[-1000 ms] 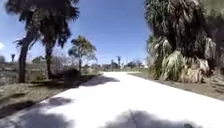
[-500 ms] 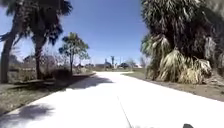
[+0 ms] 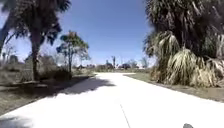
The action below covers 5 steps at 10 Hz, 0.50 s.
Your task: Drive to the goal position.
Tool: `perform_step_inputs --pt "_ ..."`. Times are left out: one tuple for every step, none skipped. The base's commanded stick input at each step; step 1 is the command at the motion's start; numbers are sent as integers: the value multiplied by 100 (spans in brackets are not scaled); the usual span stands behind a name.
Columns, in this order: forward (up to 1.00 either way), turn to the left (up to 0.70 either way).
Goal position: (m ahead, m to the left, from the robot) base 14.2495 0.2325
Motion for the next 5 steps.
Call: perform_step_inputs --pt "100 0" --pt "100 0" --pt "100 0" --pt "100 0" --pt "100 0"
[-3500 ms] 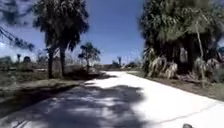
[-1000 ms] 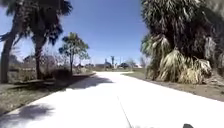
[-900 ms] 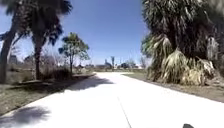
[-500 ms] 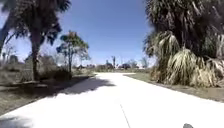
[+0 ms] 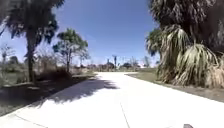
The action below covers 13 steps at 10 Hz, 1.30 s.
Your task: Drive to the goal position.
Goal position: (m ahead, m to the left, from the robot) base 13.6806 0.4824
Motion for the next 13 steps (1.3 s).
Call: perform_step_inputs --pt "100 0" --pt "100 0" --pt "100 0" --pt "100 0" --pt "100 0" --pt "100 0" --pt "100 0" --pt "100 0" --pt "100 0" --pt "100 0" --pt "100 0" --pt "100 0" --pt "100 0"
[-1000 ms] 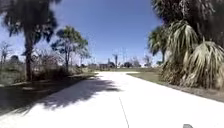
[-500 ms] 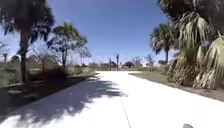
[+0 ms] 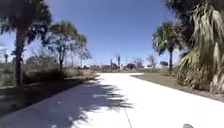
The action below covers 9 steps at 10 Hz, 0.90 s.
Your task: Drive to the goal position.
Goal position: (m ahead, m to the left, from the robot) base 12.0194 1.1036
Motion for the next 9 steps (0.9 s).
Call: perform_step_inputs --pt "100 0" --pt "100 0" --pt "100 0" --pt "100 0" --pt "100 0" --pt "100 -40" --pt "100 -40" --pt "100 -40" --pt "100 -35"
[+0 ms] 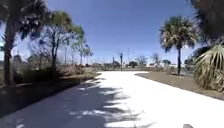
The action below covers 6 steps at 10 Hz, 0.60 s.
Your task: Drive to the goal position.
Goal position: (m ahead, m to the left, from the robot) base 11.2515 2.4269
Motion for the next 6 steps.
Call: perform_step_inputs --pt "100 0" --pt "100 0" --pt "100 0" --pt "100 0" --pt "100 0" --pt "100 0"
